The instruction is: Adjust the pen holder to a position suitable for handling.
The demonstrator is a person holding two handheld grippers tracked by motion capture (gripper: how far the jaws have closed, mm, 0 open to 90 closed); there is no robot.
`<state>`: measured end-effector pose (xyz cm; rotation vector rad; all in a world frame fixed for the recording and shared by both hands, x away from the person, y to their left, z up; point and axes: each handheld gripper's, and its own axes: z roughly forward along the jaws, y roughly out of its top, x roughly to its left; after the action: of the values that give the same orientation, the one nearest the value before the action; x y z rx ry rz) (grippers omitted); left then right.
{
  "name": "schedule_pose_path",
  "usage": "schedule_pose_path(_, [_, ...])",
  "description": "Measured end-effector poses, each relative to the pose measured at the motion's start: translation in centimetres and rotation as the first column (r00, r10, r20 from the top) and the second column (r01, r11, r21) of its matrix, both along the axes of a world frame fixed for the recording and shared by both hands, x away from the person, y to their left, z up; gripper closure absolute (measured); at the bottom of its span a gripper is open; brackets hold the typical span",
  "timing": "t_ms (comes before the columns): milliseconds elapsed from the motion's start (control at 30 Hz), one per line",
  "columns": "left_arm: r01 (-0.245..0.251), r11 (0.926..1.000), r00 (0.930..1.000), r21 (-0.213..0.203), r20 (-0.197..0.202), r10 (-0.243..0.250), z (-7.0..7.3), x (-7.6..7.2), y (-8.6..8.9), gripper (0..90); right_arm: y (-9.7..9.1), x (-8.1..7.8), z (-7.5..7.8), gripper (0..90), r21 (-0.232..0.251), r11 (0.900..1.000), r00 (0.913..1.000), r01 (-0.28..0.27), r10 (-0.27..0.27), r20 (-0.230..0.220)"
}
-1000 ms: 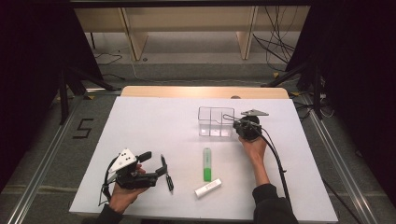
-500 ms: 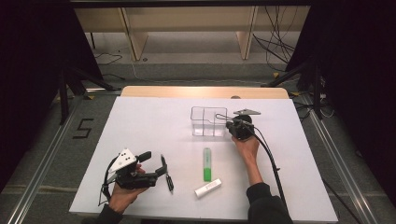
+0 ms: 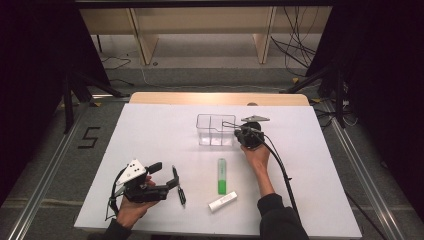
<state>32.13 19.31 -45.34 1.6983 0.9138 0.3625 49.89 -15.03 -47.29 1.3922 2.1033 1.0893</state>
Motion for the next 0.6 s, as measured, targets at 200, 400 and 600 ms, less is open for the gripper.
schedule_pose_path(200, [0.000,1.0000,1.0000,-0.004,-0.001,0.000,0.0,0.0,0.2,14.4,0.7,0.2,0.0,90.0,-0.010,0.9999,1.0000,-0.008,0.008,-0.002])
schedule_pose_path(400, [-0.003,1.0000,1.0000,-0.002,0.000,0.003,0.0,0.0,0.3,14.5,0.1,-0.1,0.1,84.6,-0.006,1.0000,1.0000,0.003,-0.003,-0.003])
schedule_pose_path(600, [-0.005,1.0000,1.0000,-0.002,-0.001,0.005,0.0,0.0,0.2,14.5,-1.8,-1.3,1.0,67.9,0.006,0.9994,0.9991,0.035,-0.036,0.025])
